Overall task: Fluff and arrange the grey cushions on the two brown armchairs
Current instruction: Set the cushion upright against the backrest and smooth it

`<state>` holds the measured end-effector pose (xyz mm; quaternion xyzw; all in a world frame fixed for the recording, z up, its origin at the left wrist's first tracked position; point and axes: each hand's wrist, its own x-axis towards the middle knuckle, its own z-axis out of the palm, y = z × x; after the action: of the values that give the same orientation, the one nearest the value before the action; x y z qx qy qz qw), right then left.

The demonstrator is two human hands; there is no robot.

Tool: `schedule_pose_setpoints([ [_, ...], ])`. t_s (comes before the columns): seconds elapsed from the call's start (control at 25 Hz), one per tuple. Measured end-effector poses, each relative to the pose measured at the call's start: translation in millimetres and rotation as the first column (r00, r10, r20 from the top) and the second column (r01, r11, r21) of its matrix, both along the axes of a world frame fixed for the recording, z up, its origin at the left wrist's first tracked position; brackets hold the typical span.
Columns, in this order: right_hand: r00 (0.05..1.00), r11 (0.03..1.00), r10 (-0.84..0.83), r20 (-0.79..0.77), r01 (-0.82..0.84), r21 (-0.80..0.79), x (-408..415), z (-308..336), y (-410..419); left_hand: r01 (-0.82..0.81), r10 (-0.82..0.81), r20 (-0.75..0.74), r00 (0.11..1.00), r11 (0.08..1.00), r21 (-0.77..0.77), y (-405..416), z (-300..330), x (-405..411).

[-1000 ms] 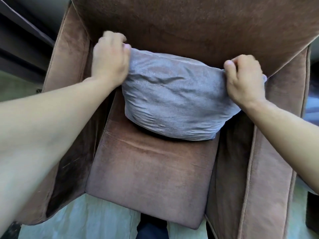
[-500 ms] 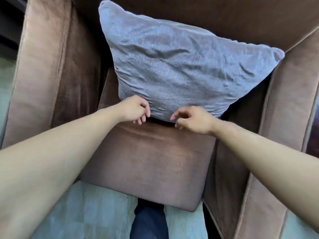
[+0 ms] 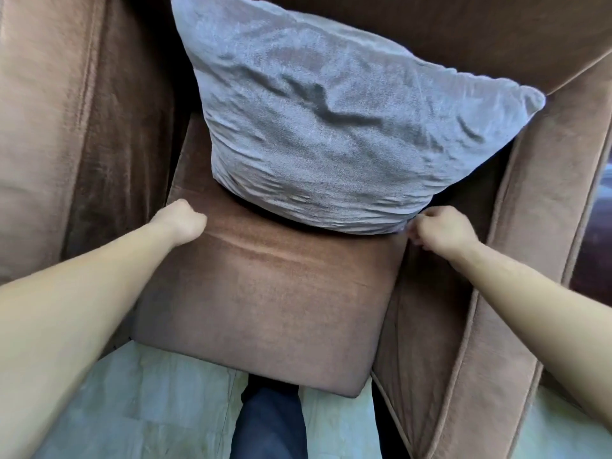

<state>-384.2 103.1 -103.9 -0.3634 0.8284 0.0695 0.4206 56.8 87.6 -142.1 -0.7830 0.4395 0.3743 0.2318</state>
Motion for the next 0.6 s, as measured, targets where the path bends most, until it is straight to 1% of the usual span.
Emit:
schedule_pose_setpoints([
  [0.04,1.0,1.0,-0.009,0.03,0.009,0.016,10.4,-4.5,2.7,0.029,-0.03,-0.01,1.0,1.0,-0.008,0.9,4.4,-1.3],
  [0.08,0.999,1.0,-0.022,0.041,0.021,0.022,23.7,-3.6,4.1,0.007,-0.008,-0.023,1.0,0.999,-0.032,-1.3,6.1,-7.2],
  [0.12,0.994,0.996,-0.087,0.067,0.087,0.005,37.1,-5.6,4.8,-0.06,0.056,-0.044,0.997,0.995,-0.085,-4.1,5.3,-16.3],
  [0.16,0.985,0.988,-0.15,0.085,0.148,0.032,44.4,-12.4,5.3,-0.121,0.111,-0.076,0.991,0.982,-0.143,-11.9,2.6,-24.9],
  [0.24,0.956,0.956,-0.284,0.075,0.277,0.094,47.9,-28.4,9.0,-0.191,0.165,-0.132,0.977,0.957,-0.216,-31.2,-2.0,-44.3],
  [0.28,0.955,0.956,-0.289,0.059,0.286,0.058,45.9,-36.6,10.1,-0.218,0.181,-0.164,0.97,0.944,-0.248,-40.3,-7.4,-50.8],
  [0.32,0.967,0.967,-0.252,0.029,0.253,-0.022,43.6,-48.4,13.2,-0.259,0.206,-0.204,0.957,0.925,-0.278,-44.7,-17.3,-54.7],
  [0.36,0.973,0.968,-0.228,0.035,0.23,-0.098,37.8,-60.3,16.4,-0.317,0.247,-0.247,0.937,0.899,-0.304,-48.0,-26.8,-56.7],
  [0.4,0.975,0.965,-0.21,0.072,0.218,-0.146,34.1,-65.8,19.6,-0.366,0.278,-0.287,0.917,0.871,-0.327,-48.8,-33.8,-55.6],
  [0.44,0.966,0.951,-0.227,0.124,0.247,-0.185,29.3,-73.3,24.0,-0.401,0.295,-0.318,0.901,0.844,-0.356,-46.5,-41.8,-49.3],
  [0.52,0.926,0.893,-0.324,0.192,0.367,-0.261,25.6,-78.6,29.1,-0.396,0.267,-0.326,0.907,0.804,-0.443,-40.8,-47.8,-33.3],
  [0.6,0.914,0.862,-0.341,0.22,0.398,-0.314,29.0,-75.8,28.6,-0.329,0.205,-0.282,0.937,0.783,-0.527,-36.2,-44.6,-18.7],
])
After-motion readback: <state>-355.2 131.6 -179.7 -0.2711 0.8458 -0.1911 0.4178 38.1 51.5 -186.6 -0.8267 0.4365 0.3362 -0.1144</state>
